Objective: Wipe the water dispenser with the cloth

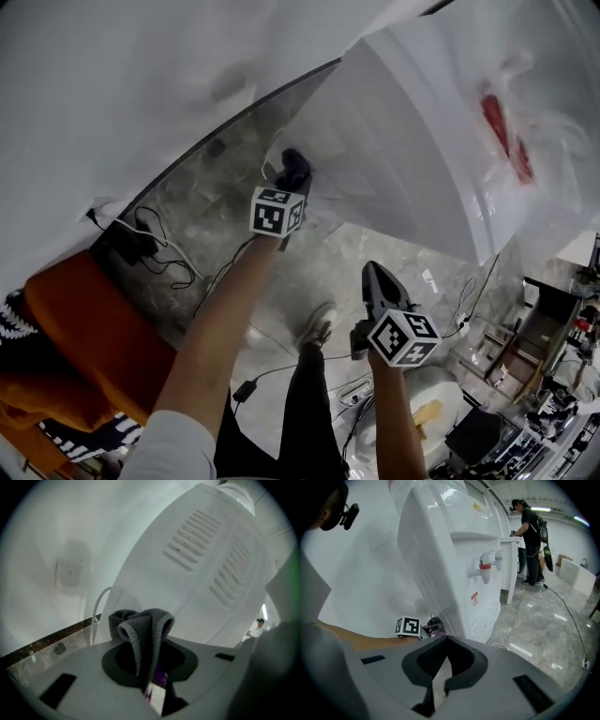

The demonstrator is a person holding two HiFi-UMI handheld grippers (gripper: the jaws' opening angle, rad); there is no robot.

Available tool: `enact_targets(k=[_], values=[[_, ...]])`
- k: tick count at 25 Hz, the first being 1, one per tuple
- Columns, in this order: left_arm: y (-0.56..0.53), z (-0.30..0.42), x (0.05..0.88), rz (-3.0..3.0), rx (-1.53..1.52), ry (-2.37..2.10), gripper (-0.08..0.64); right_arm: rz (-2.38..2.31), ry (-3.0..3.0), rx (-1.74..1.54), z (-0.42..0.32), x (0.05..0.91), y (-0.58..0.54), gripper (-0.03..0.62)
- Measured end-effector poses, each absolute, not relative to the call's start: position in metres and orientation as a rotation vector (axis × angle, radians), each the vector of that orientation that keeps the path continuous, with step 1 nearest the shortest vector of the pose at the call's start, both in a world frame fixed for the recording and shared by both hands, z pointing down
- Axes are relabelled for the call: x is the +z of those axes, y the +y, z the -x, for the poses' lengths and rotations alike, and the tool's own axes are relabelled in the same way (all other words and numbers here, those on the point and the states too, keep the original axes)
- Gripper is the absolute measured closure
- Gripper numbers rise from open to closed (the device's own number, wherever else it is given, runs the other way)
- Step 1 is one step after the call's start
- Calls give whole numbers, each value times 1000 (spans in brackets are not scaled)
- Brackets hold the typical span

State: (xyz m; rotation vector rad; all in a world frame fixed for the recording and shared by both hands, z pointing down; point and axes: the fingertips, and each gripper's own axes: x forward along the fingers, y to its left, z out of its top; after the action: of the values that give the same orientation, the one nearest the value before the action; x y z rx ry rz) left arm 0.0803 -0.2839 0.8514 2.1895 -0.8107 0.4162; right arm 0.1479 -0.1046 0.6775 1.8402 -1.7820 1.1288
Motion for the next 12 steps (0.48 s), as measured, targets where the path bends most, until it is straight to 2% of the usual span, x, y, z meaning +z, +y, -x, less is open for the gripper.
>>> enact_targets(k=[6, 12], values=[[-327, -53, 886, -2228, 455, -844, 483, -1819, -1735, 1124, -137, 702, -112, 577], [-291, -74, 932, -2167, 548, -722, 483, -1813, -1724, 1110, -137, 704, -116, 577]])
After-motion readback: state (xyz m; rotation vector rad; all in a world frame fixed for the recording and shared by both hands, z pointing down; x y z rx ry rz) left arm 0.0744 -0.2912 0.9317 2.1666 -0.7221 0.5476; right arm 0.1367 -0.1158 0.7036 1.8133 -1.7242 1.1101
